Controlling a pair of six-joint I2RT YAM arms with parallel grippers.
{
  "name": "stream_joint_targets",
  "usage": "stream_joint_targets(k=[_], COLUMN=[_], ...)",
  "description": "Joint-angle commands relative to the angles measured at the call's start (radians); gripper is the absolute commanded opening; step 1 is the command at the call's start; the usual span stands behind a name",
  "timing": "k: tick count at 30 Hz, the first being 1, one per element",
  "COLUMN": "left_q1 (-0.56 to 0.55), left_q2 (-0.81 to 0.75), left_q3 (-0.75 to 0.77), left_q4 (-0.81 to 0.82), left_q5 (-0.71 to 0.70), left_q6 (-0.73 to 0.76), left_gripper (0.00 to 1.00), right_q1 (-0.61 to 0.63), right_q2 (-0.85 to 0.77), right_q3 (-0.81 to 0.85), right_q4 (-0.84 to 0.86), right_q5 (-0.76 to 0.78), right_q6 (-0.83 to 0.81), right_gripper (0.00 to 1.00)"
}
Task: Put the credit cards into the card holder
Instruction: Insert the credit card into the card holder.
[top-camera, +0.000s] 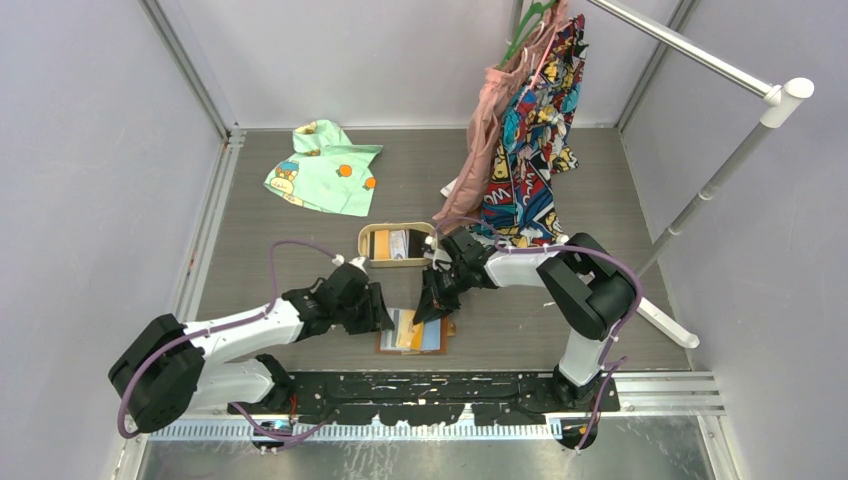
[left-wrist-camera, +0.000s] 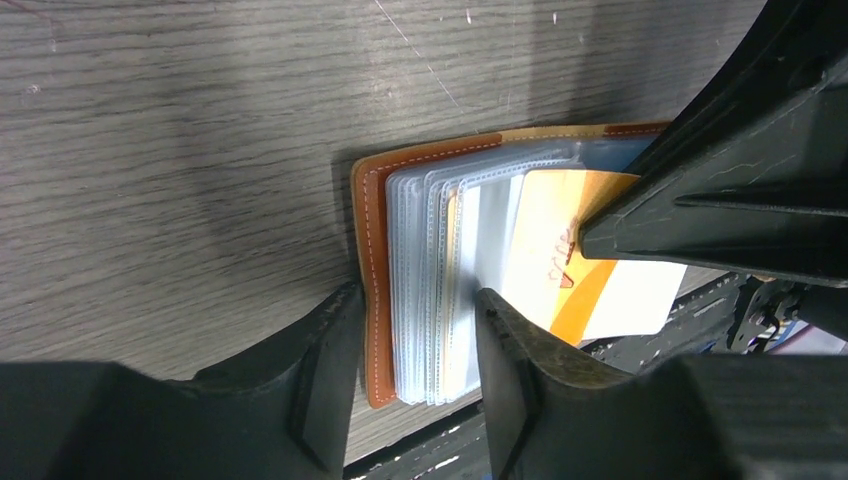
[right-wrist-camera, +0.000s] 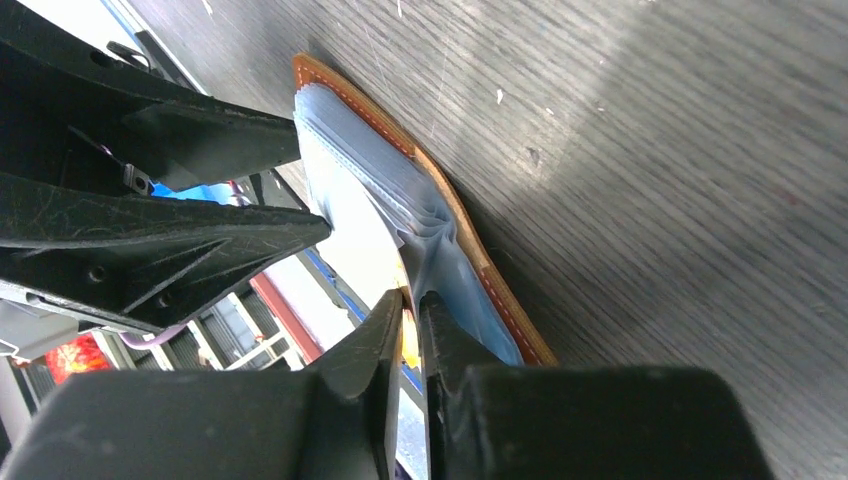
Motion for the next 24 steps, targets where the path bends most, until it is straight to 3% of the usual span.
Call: stream_joint_targets(k=[1,10,16,18,20,24], left_q1=[-0.006,-0.037,-0.212,-0.295,-0.345,-0.409], left_q2=[-0.041,-0.292,-0.237,-0.184,-0.124,-0.016], left_q3=[0.003,0.066,0.163,0.214,0.267,0.321], left_q4=[-0.011,-0.239,-0.275,-0.302,-0.316,-0.253], left_q5=[-0.003,-0.174,-0.361,-0.443,-0.494,-0.481], left_q6=[0.029,0.070,0.067,0.055,0.036,0.033], left_gripper=[0.48,0.61,0.61,0.57,0.47,0.31], right_q1=[0.022,0.020,0.021,0.021,0.021,0.021], right_q2=[0.016,0.016,0.017,0.019,0.019,0.021], right_q3=[0.018,0.021,0.022,0.022,0.025,0.027], right_q4=[-0.040,-0.043,-0.047,-0.048,-0.051,-0.057], right_q5=[0.074,0.079,0.081,0.083,0.085,0.091], right_q6=[-0.039,-0.040,-0.043,-0.045,-0.047,-0.052], right_gripper=[0.17,0.19,0.19,0.19,0.19,0.19])
